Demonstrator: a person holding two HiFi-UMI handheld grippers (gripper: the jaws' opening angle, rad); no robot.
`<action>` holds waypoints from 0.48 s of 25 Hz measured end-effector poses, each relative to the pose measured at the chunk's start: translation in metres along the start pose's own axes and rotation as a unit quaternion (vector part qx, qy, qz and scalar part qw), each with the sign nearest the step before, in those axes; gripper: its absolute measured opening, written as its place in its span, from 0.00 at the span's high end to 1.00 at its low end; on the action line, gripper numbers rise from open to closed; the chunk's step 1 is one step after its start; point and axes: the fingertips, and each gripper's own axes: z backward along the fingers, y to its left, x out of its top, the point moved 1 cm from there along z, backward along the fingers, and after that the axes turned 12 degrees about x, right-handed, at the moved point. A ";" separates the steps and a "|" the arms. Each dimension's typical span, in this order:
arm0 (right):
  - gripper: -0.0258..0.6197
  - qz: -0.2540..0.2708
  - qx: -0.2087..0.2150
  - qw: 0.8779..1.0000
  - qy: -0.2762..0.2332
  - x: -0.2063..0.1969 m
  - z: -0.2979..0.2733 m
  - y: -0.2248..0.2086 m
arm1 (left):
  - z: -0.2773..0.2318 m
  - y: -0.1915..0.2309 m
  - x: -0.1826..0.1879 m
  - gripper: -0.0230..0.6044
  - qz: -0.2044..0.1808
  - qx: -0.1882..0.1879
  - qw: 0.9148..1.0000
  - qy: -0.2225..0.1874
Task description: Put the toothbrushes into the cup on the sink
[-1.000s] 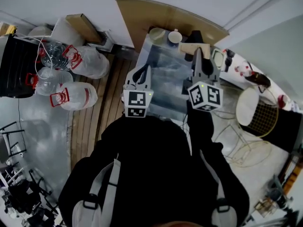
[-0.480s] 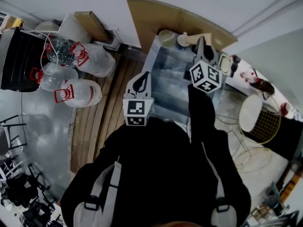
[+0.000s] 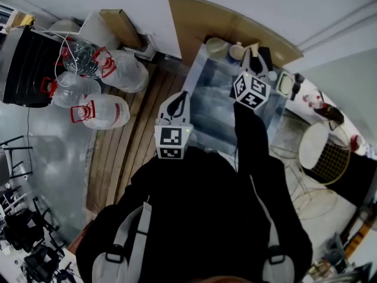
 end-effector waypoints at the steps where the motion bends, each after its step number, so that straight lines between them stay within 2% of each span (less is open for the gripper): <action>1: 0.91 0.002 -0.003 1.000 0.006 -0.005 0.000 0.000 | 0.001 0.000 0.000 0.96 0.000 0.000 1.000 0.000; 8: 0.91 0.001 -0.039 0.996 0.074 -0.036 0.008 0.001 | 0.003 0.002 -0.001 0.96 -0.002 0.000 1.000 -0.004; 10: 0.91 -0.026 -0.056 0.994 0.092 -0.044 0.012 0.000 | 0.003 0.000 -0.002 0.96 -0.002 -0.002 1.000 -0.004; 12: 0.91 -0.075 -0.071 0.990 0.101 -0.050 0.016 -0.003 | 0.005 -0.002 -0.002 0.96 -0.001 -0.004 1.000 -0.004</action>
